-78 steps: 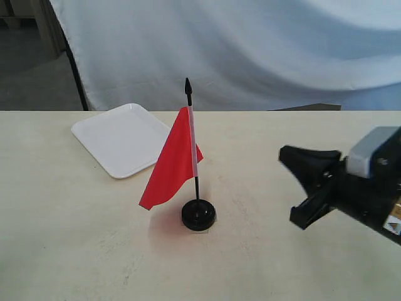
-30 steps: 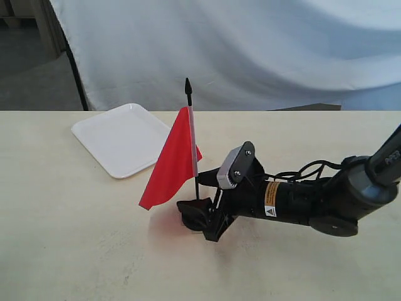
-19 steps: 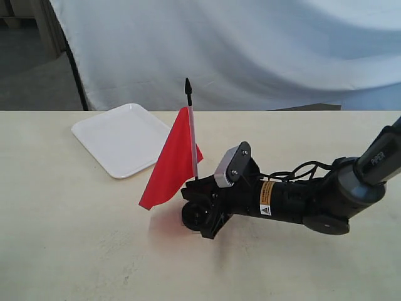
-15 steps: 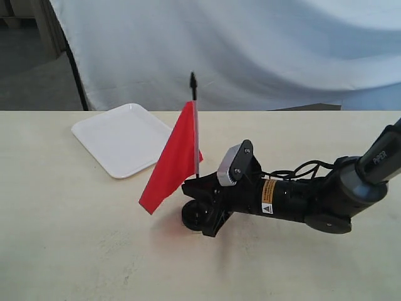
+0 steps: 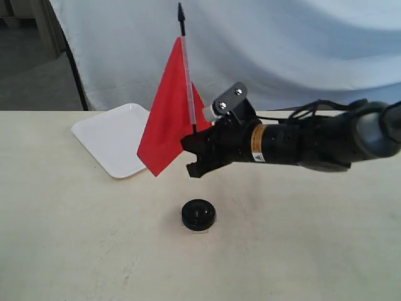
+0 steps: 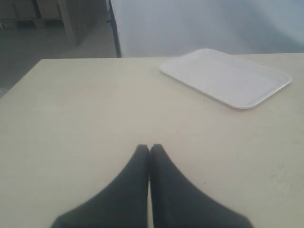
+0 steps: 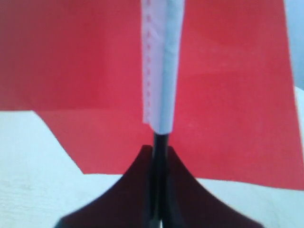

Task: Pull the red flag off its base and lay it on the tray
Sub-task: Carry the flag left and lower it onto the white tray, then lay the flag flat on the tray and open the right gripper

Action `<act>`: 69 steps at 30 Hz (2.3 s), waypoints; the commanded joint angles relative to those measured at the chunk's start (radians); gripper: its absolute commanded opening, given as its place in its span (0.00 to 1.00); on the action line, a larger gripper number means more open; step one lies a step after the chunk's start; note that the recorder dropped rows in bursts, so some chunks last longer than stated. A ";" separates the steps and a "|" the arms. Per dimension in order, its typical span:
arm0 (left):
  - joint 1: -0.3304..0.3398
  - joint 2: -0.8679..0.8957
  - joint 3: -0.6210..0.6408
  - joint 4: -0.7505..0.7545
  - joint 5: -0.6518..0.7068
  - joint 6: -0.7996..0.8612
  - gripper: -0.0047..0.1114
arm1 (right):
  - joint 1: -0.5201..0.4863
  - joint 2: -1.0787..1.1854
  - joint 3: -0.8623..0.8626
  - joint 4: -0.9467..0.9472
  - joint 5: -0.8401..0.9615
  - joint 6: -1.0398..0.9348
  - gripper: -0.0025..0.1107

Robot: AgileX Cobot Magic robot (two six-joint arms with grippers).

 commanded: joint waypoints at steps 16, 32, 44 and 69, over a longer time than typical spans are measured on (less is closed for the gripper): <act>-0.002 -0.003 0.002 0.003 -0.005 -0.006 0.04 | 0.366 0.479 -0.900 -0.103 1.141 0.036 0.02; -0.002 -0.003 0.002 0.003 -0.005 -0.006 0.04 | 0.366 0.892 -1.615 0.335 1.452 -0.443 0.02; -0.002 -0.003 0.002 0.003 -0.005 -0.006 0.04 | 0.353 0.892 -1.613 0.374 1.454 -0.397 0.02; -0.002 -0.003 0.002 0.003 -0.005 -0.006 0.04 | 0.346 0.892 -1.613 0.474 1.451 -0.386 0.52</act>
